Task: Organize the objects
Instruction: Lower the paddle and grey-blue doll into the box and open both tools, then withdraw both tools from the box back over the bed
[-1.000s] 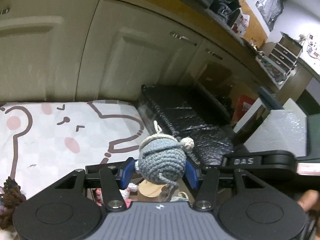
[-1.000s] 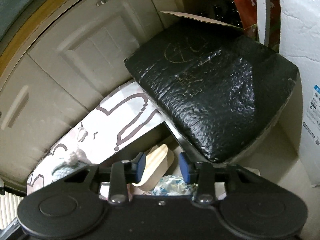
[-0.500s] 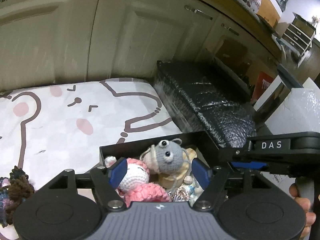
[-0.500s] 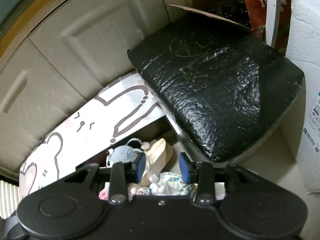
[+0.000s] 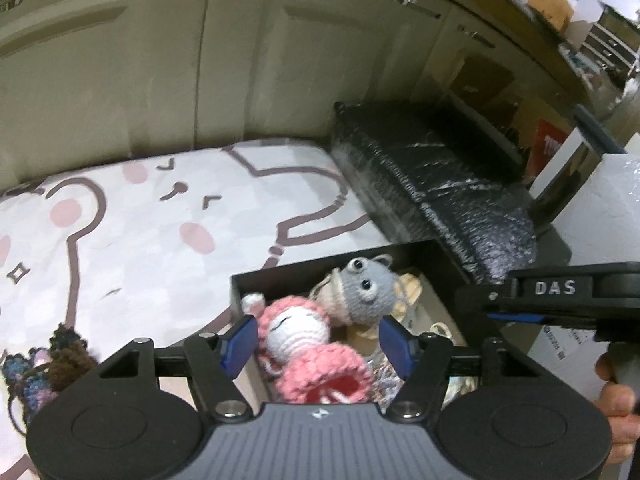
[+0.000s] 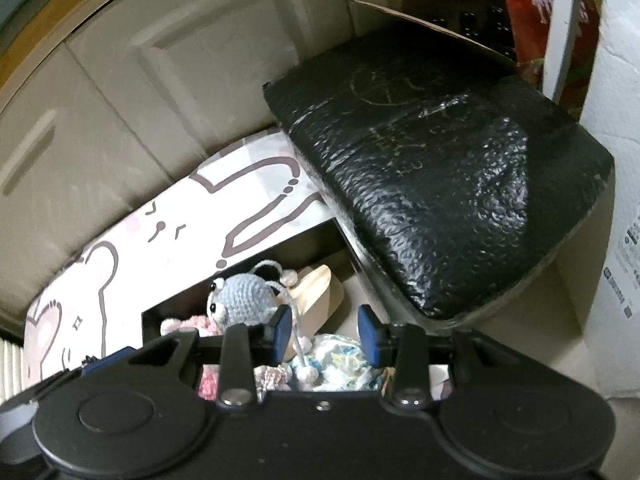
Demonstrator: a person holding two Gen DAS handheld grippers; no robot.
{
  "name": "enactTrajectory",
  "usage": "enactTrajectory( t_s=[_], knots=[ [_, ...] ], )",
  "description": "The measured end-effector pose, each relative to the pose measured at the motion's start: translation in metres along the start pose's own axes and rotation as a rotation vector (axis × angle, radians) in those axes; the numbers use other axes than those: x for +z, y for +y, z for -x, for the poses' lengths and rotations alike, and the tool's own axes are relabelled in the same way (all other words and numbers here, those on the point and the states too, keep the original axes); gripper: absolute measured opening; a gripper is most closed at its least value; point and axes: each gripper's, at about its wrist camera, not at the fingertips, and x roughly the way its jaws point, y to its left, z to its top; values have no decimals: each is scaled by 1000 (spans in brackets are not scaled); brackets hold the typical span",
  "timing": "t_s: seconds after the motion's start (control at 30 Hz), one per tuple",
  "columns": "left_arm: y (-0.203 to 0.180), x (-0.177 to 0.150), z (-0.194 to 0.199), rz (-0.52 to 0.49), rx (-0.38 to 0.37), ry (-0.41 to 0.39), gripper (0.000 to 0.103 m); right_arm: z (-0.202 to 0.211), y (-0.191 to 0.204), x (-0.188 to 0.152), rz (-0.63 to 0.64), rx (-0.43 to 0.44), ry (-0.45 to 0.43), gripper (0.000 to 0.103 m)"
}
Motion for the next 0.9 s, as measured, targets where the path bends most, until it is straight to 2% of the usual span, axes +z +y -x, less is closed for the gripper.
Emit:
enactTrajectory(
  t_s=[0.3, 0.7, 0.9],
  knots=[
    [16, -2, 4, 45, 50, 63, 64, -2, 8, -8, 121, 2, 16, 38],
    [26, -2, 27, 83, 59, 48, 64, 10, 21, -18, 242, 6, -8, 38],
    [28, -5, 38, 72, 83, 53, 64, 21, 23, -22, 272, 12, -40, 44]
  ],
)
